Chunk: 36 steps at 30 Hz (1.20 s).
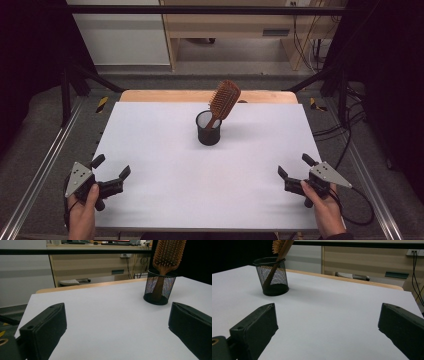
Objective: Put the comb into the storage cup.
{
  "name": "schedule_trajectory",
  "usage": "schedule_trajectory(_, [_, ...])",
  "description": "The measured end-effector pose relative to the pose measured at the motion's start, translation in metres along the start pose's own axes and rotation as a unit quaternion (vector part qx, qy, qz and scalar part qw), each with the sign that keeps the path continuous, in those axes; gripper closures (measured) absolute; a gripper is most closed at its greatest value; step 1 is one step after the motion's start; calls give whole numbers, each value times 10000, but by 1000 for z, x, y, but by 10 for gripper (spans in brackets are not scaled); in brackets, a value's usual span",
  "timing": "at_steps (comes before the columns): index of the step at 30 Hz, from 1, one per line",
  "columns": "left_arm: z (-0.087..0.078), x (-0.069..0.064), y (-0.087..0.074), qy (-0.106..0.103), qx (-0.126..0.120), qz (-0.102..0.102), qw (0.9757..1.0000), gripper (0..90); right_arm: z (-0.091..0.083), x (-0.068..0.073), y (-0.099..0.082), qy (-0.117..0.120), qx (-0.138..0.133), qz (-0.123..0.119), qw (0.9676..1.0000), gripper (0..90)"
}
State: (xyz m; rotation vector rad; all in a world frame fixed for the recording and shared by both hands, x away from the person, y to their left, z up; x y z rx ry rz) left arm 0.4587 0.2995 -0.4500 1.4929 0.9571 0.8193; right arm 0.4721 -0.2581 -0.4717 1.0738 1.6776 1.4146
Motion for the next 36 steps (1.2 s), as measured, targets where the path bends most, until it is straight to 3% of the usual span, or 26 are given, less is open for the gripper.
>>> schedule_trajectory(17, [1,-4,0,-100,-41,-37,9999,17,6,8,-1,88,16,-72,9999,24])
schedule_trajectory(36, [4,-8,2,-176,-124,-30,9998,16,16,19,0,169,-136,-326,9992,31])
Point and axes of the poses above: each handheld gripper's, and its own axes: z roughly forward along the jaws, y roughly out of its top, x roughly to its left, the point moved 6 cm from there along z, roughly forward along the jaws, and after that the axes turned 2 degrees about -x, right-handed, at the moved point
